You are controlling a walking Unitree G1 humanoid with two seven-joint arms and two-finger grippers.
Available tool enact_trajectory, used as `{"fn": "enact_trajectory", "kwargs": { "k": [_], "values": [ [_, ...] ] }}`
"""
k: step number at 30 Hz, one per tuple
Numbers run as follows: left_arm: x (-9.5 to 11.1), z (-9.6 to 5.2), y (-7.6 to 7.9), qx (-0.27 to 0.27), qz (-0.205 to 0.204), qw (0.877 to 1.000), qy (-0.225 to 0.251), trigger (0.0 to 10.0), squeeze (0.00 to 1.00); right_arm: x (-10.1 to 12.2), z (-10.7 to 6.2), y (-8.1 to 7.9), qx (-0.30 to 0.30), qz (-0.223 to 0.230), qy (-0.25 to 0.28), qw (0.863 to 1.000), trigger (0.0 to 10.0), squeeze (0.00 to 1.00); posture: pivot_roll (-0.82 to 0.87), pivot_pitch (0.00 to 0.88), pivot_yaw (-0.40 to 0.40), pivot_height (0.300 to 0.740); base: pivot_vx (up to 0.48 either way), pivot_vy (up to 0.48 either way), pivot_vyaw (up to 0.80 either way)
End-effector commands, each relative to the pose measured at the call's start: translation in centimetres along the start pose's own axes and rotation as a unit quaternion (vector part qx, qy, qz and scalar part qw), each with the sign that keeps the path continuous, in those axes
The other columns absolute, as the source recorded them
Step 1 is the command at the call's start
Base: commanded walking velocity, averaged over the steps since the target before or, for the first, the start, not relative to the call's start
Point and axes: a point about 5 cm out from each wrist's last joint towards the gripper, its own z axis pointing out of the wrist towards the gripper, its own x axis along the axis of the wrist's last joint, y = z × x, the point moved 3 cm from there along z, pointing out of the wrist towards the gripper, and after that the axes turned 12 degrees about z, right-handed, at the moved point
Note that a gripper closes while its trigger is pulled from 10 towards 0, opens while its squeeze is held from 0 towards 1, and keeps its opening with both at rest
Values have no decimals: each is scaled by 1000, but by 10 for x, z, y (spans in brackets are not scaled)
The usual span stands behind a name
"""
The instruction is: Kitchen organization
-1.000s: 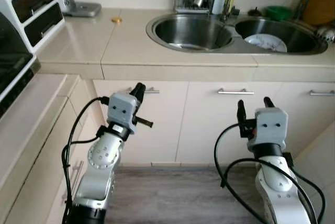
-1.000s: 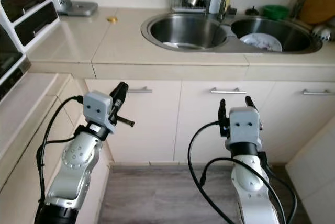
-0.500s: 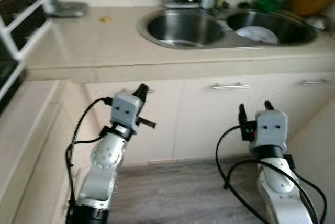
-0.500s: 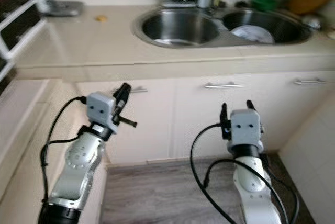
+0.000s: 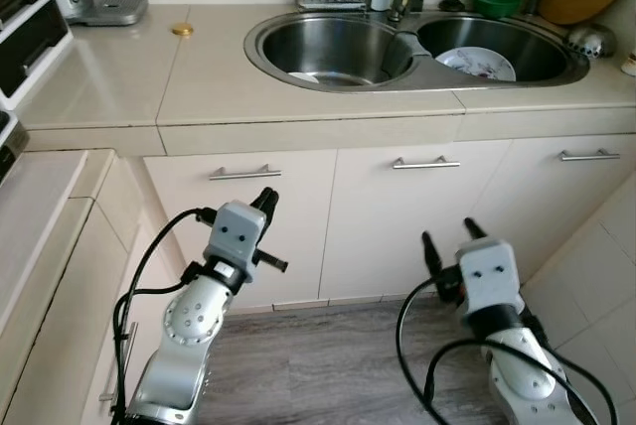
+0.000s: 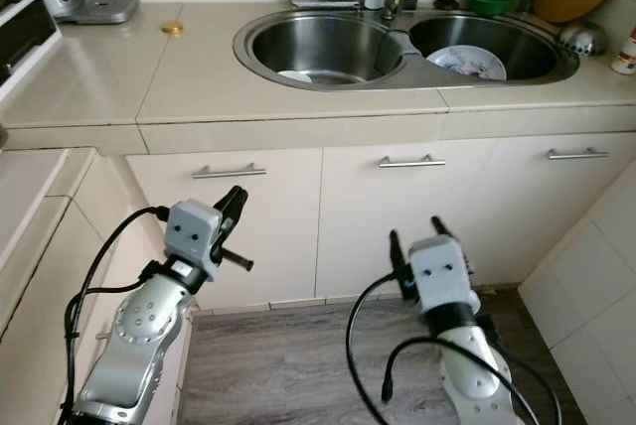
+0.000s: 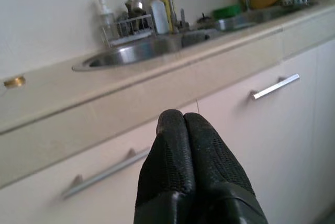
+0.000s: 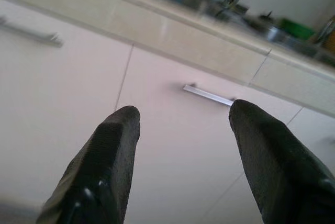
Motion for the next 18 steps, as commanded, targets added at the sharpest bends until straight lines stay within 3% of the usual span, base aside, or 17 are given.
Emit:
{"fn": "enact_trajectory", "kwargs": {
  "k": [1,6,9,15,16,18],
  "values": [
    [2,-5,1,-9,9,1000,-3,10000,0,4,-5,0,9,-13,4,1000,10000,0,100,0,-40,740,0,0,0],
    [-9,-24,-3,-2,20,999,-43,10000,0,-2,-13,4,10,-28,-9,1000,10000,0,96,0,-29,740,0,0,0],
    [-13,-33,-5,-2,20,998,-59,10000,0,-4,-8,3,21,-34,-7,999,10000,0,117,0,-34,740,0,0,0],
    [-13,-31,-3,-4,20,998,-60,10000,0,-6,-2,1,32,-41,-4,999,10000,0,120,0,-37,740,0,0,0],
    [-12,-28,0,-6,17,998,-58,10000,0,-4,2,3,27,-69,7,997,10000,0,117,0,-37,740,0,0,0],
    [-11,-26,0,-6,16,998,-58,10000,0,-4,4,4,26,-74,10,997,10000,0,119,0,-39,740,0,0,0]
  ]
}}
